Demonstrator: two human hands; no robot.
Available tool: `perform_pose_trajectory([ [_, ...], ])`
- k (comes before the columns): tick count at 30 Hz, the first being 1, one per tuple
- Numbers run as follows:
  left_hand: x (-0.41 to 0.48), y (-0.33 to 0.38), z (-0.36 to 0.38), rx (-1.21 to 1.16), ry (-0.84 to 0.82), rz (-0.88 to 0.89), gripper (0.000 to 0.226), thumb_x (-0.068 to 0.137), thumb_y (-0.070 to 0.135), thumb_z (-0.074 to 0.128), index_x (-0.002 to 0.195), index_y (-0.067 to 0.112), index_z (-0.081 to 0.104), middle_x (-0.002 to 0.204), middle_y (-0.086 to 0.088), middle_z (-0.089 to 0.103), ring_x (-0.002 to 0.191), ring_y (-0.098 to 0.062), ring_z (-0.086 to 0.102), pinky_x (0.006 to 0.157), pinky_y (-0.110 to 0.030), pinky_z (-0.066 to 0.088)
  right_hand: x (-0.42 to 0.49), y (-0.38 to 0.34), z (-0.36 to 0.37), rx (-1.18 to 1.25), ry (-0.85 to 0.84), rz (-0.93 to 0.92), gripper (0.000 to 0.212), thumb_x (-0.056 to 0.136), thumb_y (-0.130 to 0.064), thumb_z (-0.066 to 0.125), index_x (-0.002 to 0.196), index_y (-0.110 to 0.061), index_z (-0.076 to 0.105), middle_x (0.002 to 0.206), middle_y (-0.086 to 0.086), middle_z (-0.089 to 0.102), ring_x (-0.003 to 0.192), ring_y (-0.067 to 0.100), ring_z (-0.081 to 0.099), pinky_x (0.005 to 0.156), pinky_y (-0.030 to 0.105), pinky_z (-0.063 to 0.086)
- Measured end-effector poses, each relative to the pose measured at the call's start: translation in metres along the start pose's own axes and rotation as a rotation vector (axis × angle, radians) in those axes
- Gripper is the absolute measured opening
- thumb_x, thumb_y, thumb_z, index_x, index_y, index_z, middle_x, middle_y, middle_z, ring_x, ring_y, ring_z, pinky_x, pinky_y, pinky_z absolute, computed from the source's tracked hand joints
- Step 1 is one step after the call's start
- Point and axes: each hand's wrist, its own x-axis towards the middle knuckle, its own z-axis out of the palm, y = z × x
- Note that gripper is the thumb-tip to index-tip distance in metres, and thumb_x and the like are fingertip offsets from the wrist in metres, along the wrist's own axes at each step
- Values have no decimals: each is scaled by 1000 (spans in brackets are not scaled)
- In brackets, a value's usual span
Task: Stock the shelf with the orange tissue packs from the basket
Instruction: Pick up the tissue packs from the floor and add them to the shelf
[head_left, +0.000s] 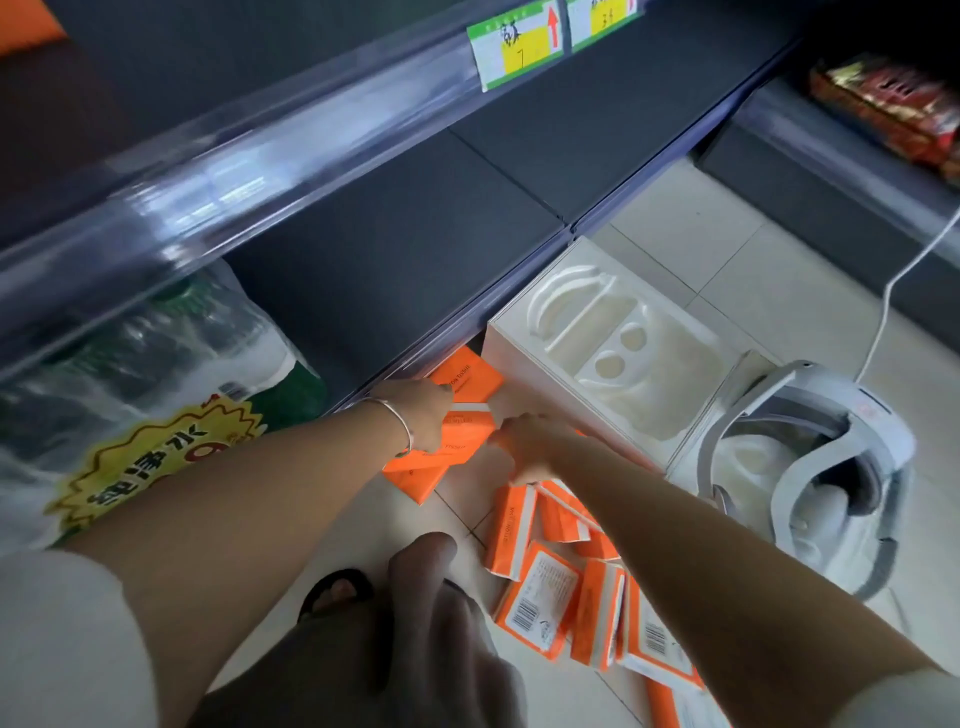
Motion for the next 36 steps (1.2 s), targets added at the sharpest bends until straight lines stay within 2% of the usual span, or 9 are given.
perform_pose_trajectory([
  [2, 1, 0, 1, -4, 20, 6, 39, 85, 13, 54, 122, 10, 43, 124, -10, 53, 111, -31, 57, 73, -34, 43, -1, -3, 12, -139, -83, -41, 58, 84, -22, 62, 138, -33, 43, 138, 2, 44, 133, 25, 37, 111, 47, 22],
  [4, 2, 0, 2, -6, 35, 13, 36, 85, 12, 53, 120, 10, 43, 123, -10, 54, 110, -31, 57, 72, -34, 42, 0, -6, 24, -247, -134, -57, 56, 88, -24, 58, 140, -37, 40, 143, 1, 39, 139, 26, 27, 113, 59, 7],
  [7, 5, -1, 4, -18, 55, 16, 34, 85, 12, 51, 119, 9, 44, 120, -12, 55, 107, -32, 58, 69, -34, 42, 3, -9, 38, -341, -93, -54, 46, 92, -29, 53, 135, -39, 44, 139, 2, 41, 138, 30, 27, 107, 71, -2],
  [10, 7, -3, 6, -27, 61, 18, 35, 86, 12, 51, 119, 9, 43, 119, -13, 56, 105, -33, 59, 69, -34, 42, 5, -11, 44, -401, -74, -55, 41, 93, -25, 51, 130, -41, 49, 133, 1, 46, 135, 30, 30, 105, 74, -4],
  [16, 3, -4, -5, 18, 81, 14, 34, 86, 14, 53, 118, 9, 44, 119, -11, 56, 106, -31, 59, 70, -33, 41, 5, -14, 34, -382, 6, -60, 42, 93, -25, 52, 132, -39, 50, 131, 0, 52, 132, 30, 37, 110, 67, 6],
  [22, -25, 0, -41, 49, 208, 12, 39, 86, 19, 54, 122, 13, 44, 119, -9, 58, 108, -32, 60, 72, -34, 43, -16, -18, -6, -332, 103, -56, 43, 93, -26, 51, 134, -37, 48, 135, 0, 49, 132, 29, 37, 113, 54, 21],
  [27, -75, -10, -73, -93, 375, -39, 31, 83, 28, 60, 108, 16, 46, 111, -10, 62, 101, -33, 62, 68, -33, 41, -58, -26, -52, -211, 229, -76, 39, 89, -29, 55, 128, -28, 55, 123, 2, 57, 119, 28, 50, 93, 36, 43],
  [30, -115, -17, -86, -152, 477, -60, 31, 84, 31, 59, 107, 16, 45, 113, -8, 59, 102, -31, 61, 70, -33, 43, -90, -33, -85, -87, 301, -27, 38, 85, -24, 57, 123, -20, 55, 119, 6, 57, 114, 28, 51, 86, 35, 45],
  [36, -204, -26, -128, -126, 675, -141, 38, 85, 30, 59, 117, 15, 44, 125, -8, 53, 117, -30, 53, 87, -39, 45, -160, -56, -158, 63, 508, 27, 31, 85, -18, 57, 115, -10, 53, 120, 12, 58, 114, 31, 54, 88, 36, 44],
])
